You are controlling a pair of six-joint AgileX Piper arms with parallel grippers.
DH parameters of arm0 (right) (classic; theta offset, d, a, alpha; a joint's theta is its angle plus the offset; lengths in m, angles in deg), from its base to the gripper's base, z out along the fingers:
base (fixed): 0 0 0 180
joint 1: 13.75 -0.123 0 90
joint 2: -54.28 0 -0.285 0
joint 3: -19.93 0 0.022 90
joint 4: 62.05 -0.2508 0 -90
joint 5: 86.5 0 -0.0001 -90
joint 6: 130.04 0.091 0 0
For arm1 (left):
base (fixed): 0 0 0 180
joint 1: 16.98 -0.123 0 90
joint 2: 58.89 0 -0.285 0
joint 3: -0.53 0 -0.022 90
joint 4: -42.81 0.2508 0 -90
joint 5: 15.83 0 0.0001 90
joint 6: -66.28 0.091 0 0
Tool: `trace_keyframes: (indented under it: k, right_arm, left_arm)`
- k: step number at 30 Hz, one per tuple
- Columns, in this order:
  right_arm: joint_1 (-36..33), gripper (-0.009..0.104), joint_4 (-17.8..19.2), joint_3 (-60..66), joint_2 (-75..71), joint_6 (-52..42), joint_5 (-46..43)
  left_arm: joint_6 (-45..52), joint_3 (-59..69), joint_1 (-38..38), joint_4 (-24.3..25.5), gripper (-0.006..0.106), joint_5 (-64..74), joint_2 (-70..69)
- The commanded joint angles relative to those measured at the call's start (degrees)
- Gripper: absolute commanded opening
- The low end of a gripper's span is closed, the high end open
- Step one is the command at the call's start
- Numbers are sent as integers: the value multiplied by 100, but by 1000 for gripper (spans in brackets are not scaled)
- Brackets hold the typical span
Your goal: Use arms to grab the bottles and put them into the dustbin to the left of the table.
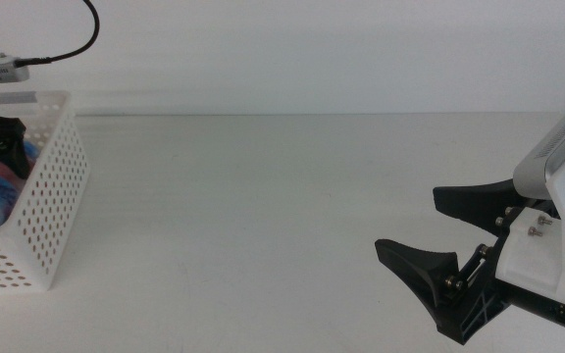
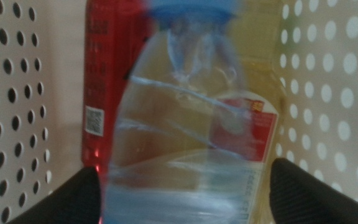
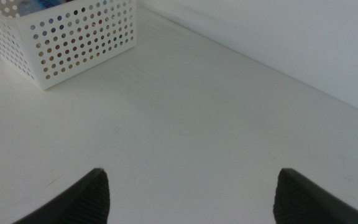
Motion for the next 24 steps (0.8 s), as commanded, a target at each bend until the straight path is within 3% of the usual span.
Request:
trace_keyframes:
  k: [1,6,11,17,24]
  right_arm:
    - [4,79,36,-155,-70,-60,-360]
    - [4,79,36,-155,-70,-60,-360]
    - [4,79,36,-155,-70,-60,-360]
    - [4,79,36,-155,-70,-60,-360]
    - [4,79,36,-155,-70,-60,-360]
  left_arm:
    - [39,-199,70,-158,90,88,-406]
    - [-17,-199,250,-64,90,177,-633]
    - [-707,-199,572,-34,90,76,-1146]
    - [-771,-184,1289,-42,90,-41,-1870]
    - [-1231,213,2001,320,90,-666,-2767]
